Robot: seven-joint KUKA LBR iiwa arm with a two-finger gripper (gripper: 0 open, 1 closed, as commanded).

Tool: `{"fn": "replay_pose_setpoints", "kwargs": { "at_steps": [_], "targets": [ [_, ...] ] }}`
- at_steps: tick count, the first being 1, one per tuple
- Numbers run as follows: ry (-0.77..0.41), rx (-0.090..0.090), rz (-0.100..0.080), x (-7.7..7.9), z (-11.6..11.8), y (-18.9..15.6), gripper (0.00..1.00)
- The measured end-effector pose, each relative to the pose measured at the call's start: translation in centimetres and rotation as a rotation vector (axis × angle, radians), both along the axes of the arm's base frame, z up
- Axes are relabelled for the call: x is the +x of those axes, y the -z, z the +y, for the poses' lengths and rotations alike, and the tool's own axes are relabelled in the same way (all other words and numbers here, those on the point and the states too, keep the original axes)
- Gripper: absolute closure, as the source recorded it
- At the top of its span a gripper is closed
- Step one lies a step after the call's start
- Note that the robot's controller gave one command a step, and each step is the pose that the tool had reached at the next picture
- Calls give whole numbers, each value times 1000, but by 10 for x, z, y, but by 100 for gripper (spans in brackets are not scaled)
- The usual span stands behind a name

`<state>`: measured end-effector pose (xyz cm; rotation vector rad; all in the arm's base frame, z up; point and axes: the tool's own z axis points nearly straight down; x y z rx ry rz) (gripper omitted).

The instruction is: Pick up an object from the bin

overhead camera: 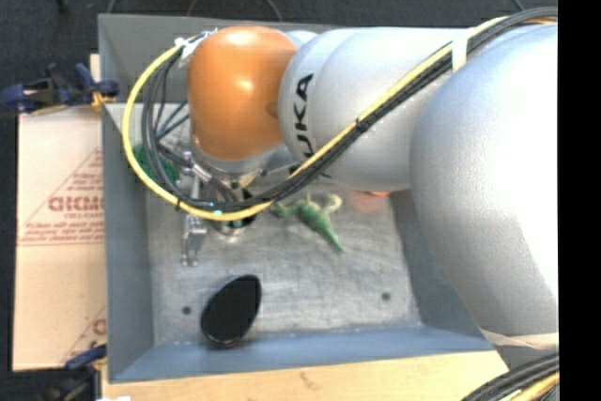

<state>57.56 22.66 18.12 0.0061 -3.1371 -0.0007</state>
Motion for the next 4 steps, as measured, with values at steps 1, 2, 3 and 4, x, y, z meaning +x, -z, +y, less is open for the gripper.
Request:
{"fn": "replay_pose_setpoints", "kwargs": {
  "at_steps": [1,2,3,4],
  "targets": [
    [4,2,-7,2,-1,-4,0],
    [-118,3,-14,-18,-18,6,0],
    [-301,1,-2,-33,-66,2,0],
    [-198,0,-12,-51,-66,23,0]
  ]
}}
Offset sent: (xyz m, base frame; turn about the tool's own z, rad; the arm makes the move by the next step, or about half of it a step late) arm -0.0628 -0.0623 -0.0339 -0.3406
